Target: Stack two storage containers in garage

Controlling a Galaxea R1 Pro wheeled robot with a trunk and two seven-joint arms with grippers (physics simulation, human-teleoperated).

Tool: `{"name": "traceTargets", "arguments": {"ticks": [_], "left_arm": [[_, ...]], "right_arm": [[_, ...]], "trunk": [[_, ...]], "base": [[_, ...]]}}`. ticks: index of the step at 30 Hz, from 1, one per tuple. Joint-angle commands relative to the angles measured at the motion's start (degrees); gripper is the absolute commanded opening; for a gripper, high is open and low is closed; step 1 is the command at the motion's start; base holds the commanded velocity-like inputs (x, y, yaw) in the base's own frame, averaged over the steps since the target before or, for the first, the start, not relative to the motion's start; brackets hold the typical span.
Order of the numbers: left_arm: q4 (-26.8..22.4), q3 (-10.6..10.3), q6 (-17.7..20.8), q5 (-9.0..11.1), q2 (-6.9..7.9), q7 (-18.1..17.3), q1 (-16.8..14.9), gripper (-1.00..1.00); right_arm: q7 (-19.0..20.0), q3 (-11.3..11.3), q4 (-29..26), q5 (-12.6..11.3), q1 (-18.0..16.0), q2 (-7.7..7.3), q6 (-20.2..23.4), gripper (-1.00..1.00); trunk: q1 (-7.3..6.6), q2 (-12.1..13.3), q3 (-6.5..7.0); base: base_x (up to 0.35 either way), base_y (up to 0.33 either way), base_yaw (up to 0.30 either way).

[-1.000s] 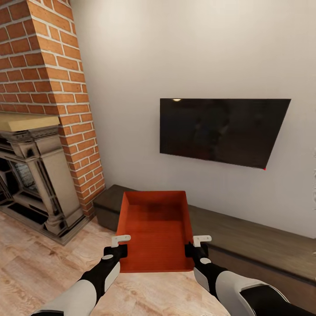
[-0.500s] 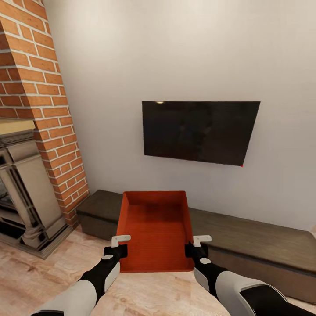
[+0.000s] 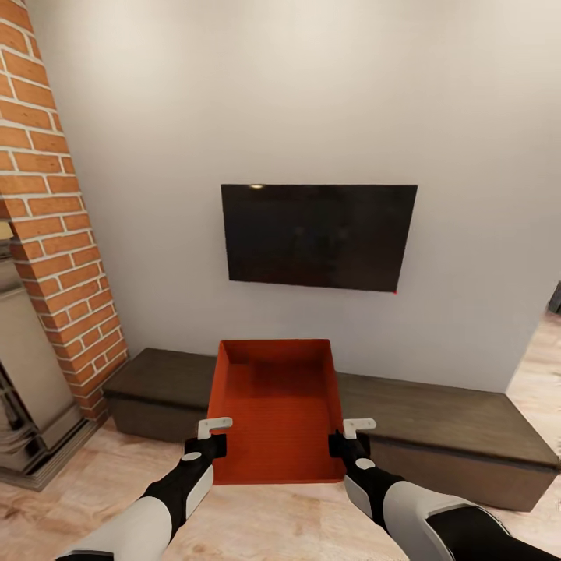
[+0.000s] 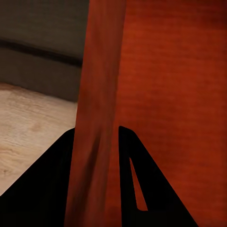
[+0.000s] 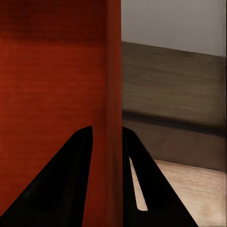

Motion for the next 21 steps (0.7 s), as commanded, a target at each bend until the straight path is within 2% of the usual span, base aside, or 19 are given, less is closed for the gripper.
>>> {"name": "traceTargets", "arguments": {"ticks": [1,21], "left_arm": [[0.1,0.5,-0.1,0.3,0.68,1.3,0.0,-1.00],[0.1,0.5,-0.1,0.3,0.75,1.3,0.0,-1.00]], "right_arm": [[0.7,-2.9,-0.4,1.6,-0.1,0.07,-0.4,-1.00],[0.7,-2.9,-0.4,1.6,-0.1,0.06,-0.4,-1.00]], "trunk": [[0.02,-0.1,-0.04],[0.02,-0.1,0.79]], "base": [[0.000,0.000,-0.234],[0.000,0.000,-0.262]]}}
